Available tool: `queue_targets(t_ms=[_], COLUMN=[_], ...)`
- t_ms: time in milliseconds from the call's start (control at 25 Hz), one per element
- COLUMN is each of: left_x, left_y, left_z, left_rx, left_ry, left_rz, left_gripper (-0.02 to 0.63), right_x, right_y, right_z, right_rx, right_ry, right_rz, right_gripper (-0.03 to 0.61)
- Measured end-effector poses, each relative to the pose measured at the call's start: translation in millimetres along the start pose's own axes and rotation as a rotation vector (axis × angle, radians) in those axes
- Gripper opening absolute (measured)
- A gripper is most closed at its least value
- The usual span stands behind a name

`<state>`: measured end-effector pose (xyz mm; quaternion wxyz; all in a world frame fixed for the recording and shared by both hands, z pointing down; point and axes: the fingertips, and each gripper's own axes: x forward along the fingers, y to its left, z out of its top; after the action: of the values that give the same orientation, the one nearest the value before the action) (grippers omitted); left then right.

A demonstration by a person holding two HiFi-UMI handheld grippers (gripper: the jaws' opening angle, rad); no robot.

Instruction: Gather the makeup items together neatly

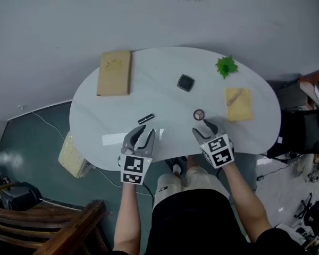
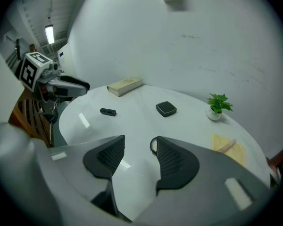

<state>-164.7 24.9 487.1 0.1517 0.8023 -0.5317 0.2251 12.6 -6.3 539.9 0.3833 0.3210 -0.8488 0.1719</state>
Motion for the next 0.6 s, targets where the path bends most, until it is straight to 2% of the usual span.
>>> queue_targets(t_ms=[160, 600], left_x=[13, 55], left_y=[7, 34], left_z=[-18, -68], left_rx=[0.008, 0.110], left_ry=[0.037, 0.178], left_rz=[-0.001, 0.011], left_gripper=[0.124, 0.140], right_x=[-10, -23], right_y=[4, 10], right_z=[2, -12], right_rx=[-0.004, 0.005], right_ry=[-0.016, 0.002], right_rz=[-0.008, -0.013], right_gripper=[0.216, 0.216])
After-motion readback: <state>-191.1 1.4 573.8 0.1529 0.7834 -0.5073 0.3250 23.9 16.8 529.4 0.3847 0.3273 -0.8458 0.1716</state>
